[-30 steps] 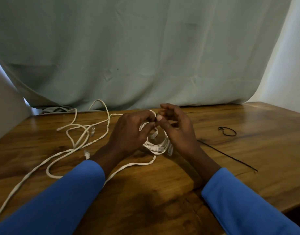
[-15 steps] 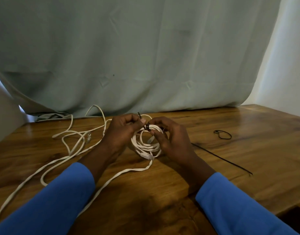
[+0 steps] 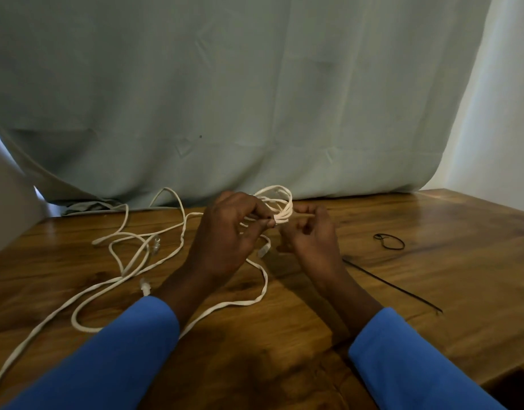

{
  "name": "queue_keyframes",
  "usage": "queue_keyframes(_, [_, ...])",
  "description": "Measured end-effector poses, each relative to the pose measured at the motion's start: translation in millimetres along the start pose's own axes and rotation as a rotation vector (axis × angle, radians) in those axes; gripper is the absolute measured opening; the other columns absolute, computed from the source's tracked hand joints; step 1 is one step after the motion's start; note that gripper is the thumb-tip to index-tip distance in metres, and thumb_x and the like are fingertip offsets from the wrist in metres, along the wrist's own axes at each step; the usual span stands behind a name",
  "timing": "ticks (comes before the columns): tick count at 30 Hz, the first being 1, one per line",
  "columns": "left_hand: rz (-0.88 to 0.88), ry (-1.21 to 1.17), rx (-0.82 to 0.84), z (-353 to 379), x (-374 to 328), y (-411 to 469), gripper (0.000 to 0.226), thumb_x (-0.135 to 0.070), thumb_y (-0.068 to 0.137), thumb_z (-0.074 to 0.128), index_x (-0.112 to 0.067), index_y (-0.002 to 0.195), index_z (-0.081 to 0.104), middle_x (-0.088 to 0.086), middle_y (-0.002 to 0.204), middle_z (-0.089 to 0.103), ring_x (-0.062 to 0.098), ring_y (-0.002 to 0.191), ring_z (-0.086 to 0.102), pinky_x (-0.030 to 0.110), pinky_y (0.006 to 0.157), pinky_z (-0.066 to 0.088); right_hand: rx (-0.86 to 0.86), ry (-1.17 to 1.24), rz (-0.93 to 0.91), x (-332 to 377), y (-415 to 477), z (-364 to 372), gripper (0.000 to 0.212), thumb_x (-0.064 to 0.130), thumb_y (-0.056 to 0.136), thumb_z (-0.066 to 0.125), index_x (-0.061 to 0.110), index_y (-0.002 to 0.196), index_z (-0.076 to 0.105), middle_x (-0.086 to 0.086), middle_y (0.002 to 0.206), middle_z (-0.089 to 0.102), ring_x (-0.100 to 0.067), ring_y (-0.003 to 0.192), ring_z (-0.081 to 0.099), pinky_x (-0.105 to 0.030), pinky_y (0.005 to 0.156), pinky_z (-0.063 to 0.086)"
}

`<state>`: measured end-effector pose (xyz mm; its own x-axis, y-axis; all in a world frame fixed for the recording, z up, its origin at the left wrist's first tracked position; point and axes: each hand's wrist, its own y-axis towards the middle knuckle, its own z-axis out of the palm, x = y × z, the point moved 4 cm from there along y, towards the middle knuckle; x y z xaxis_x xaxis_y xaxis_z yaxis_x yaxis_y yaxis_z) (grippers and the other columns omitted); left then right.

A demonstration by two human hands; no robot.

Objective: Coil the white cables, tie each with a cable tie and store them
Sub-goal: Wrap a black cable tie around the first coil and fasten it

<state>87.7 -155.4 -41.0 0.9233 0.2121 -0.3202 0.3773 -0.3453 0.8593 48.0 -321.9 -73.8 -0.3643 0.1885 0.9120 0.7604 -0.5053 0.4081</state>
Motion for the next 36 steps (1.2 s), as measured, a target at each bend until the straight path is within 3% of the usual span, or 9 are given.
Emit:
queue_keyframes(2, [0.113, 0.108, 0.055, 2, 0, -3, 0.012, -0.013, 0.088, 0.081, -0.019, 0.097, 0.075, -0.007, 0.099, 0.072, 0.016, 0.099, 0.06, 0.037, 0.082, 0.049, 0.177, 0.493, 0.411, -4, -9, 13, 0.02, 0.012, 0.099, 0.059, 0.002, 0.115, 0.065, -0.016, 0.1, 0.073, -0.02, 0.077, 0.071, -0.039, 0.081, 0.061])
queue_keyframes(3, [0.134, 0.124, 0.085, 4, 1, -5, 0.015, -0.012, 0.088, 0.08, -0.021, 0.099, 0.075, -0.007, 0.101, 0.072, 0.016, 0.1, 0.059, 0.037, 0.083, 0.049, 0.207, 0.586, 0.466, -5, -11, 16, 0.021, 0.013, 0.102, 0.056, -0.001, 0.113, 0.067, -0.02, 0.103, 0.073, -0.022, 0.082, 0.071, -0.039, 0.086, 0.06])
queue_keyframes(5, [0.131, 0.128, 0.113, 6, 3, -8, 0.015, -0.014, 0.089, 0.079, -0.023, 0.102, 0.077, -0.009, 0.106, 0.072, 0.016, 0.104, 0.059, 0.038, 0.085, 0.049, 0.166, 0.643, 0.451, -6, -11, 17, 0.025, 0.007, 0.102, 0.06, -0.006, 0.123, 0.064, -0.026, 0.113, 0.073, -0.027, 0.091, 0.071, -0.042, 0.09, 0.063])
queue_keyframes(8, [0.135, 0.281, 0.106, 9, 1, -9, 0.017, -0.023, 0.09, 0.078, -0.025, 0.107, 0.079, -0.005, 0.121, 0.068, 0.018, 0.115, 0.053, 0.039, 0.09, 0.046, 0.073, 0.713, 0.408, -8, -6, 12, 0.037, -0.002, 0.096, 0.066, 0.001, 0.132, 0.06, -0.021, 0.111, 0.076, -0.026, 0.087, 0.077, -0.035, 0.068, 0.065])
queue_keyframes(10, [0.115, 0.307, 0.073, 9, 2, -8, 0.017, -0.022, 0.091, 0.076, -0.023, 0.107, 0.08, -0.003, 0.119, 0.067, 0.017, 0.111, 0.054, 0.036, 0.087, 0.045, 0.045, 0.726, 0.404, -8, -4, 8, 0.042, -0.002, 0.093, 0.069, 0.003, 0.133, 0.059, -0.021, 0.115, 0.076, -0.029, 0.094, 0.077, -0.035, 0.069, 0.066])
queue_keyframes(16, [-0.181, -0.061, -0.048, 13, 8, -14, 0.017, -0.013, 0.088, 0.081, -0.021, 0.104, 0.081, -0.01, 0.094, 0.076, 0.009, 0.086, 0.071, 0.03, 0.073, 0.06, 0.074, 0.745, 0.429, -10, -7, 11, 0.029, -0.002, 0.094, 0.069, -0.006, 0.122, 0.065, -0.022, 0.114, 0.076, -0.03, 0.097, 0.076, -0.035, 0.079, 0.066])
queue_keyframes(23, [-0.351, -0.238, -0.101, 20, 12, -15, 0.018, -0.01, 0.092, 0.075, -0.019, 0.107, 0.079, -0.008, 0.099, 0.078, 0.012, 0.094, 0.073, 0.044, 0.086, 0.062, 0.027, 0.771, 0.451, -15, -5, 12, 0.032, 0.0, 0.092, 0.071, -0.006, 0.123, 0.066, -0.023, 0.114, 0.076, -0.031, 0.1, 0.076, -0.033, 0.073, 0.065])
queue_keyframes(31, [-0.08, -0.002, 0.132, 18, -4, -13, 0.036, 0.001, 0.086, 0.07, -0.022, 0.113, 0.076, -0.008, 0.105, 0.072, 0.005, 0.096, 0.067, 0.026, 0.082, 0.057, -0.022, 0.806, 0.514, -19, -7, 14, 0.037, -0.002, 0.09, 0.073, -0.008, 0.126, 0.063, -0.024, 0.103, 0.076, -0.028, 0.079, 0.079, -0.035, 0.068, 0.066])
queue_keyframes(36, [0.05, 0.207, 0.27, 12, 4, -11, 0.046, 0.006, 0.083, 0.066, -0.022, 0.119, 0.074, -0.001, 0.115, 0.063, 0.015, 0.1, 0.061, 0.034, 0.079, 0.054, -0.069, 0.802, 0.52, -18, -5, 11, 0.04, -0.003, 0.089, 0.073, -0.008, 0.127, 0.061, -0.023, 0.106, 0.075, -0.026, 0.079, 0.078, -0.033, 0.063, 0.065])
